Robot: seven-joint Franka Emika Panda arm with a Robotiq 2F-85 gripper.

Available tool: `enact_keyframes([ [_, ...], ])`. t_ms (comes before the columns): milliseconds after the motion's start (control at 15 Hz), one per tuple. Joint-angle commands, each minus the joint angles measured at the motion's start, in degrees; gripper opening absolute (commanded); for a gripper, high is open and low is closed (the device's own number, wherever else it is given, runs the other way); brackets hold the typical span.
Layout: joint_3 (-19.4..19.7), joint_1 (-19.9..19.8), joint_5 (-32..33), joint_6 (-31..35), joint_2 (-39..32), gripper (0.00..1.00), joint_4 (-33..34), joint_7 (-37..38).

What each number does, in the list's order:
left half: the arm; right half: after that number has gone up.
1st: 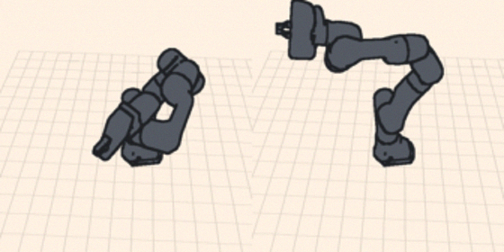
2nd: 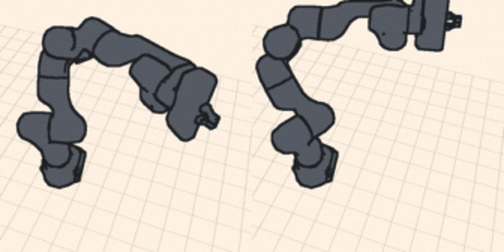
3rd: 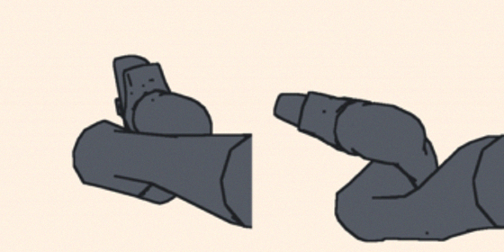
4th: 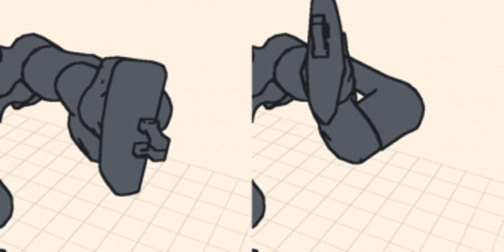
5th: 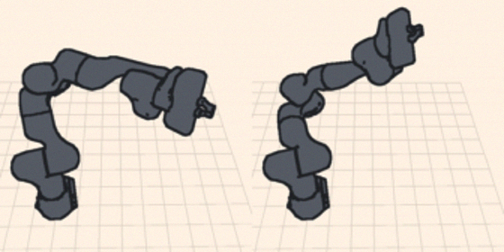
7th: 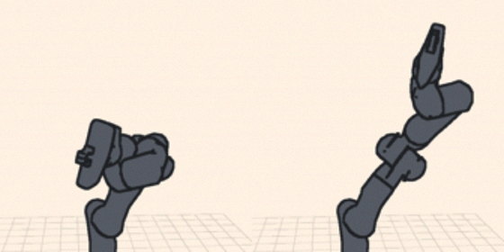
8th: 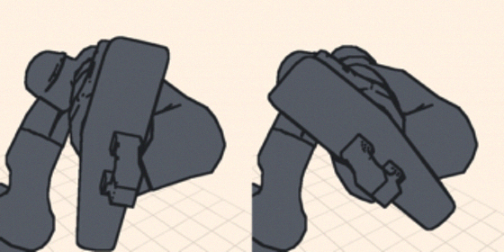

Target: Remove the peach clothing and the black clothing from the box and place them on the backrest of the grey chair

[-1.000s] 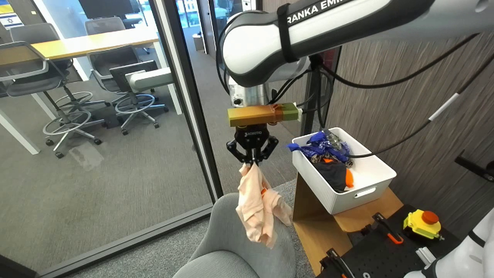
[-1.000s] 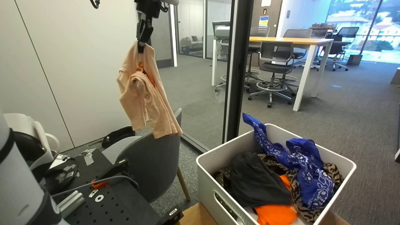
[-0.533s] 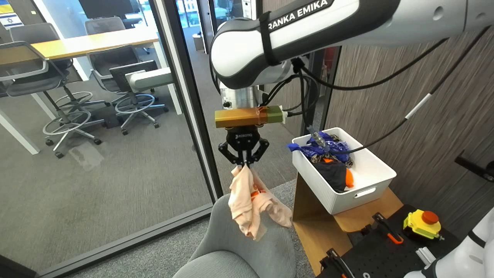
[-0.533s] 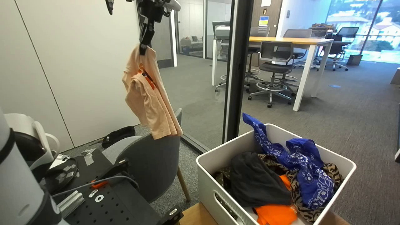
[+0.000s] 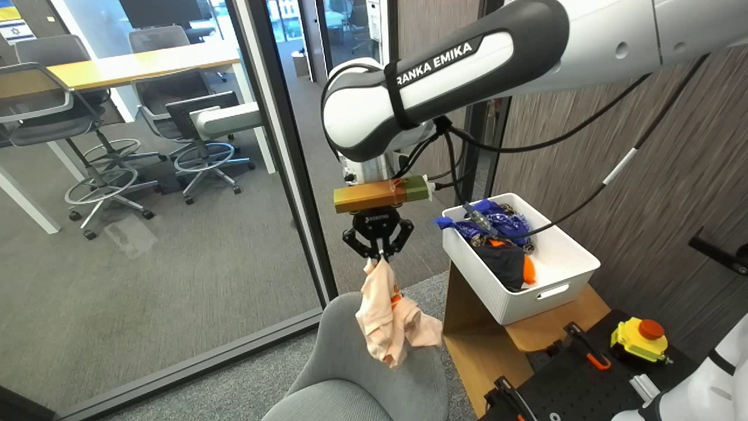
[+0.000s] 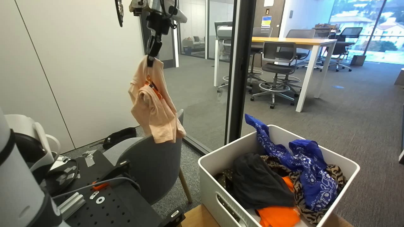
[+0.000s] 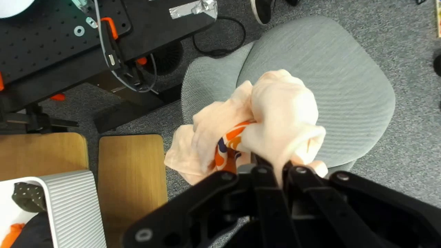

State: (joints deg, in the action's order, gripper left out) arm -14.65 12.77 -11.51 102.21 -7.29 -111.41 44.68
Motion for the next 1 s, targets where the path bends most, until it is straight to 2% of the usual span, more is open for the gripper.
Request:
enact_keyframes([
  [0,1.4,1.0,4.6,-0.2,0.8,0.02,-0.7,0.7],
  [533,1.9,1.3,15.8,-5.2,2.4,0.02,0.0,0.9],
  [933,1.7,1.2,18.6,-6.1,3.1,0.02,-0.5,0.5],
])
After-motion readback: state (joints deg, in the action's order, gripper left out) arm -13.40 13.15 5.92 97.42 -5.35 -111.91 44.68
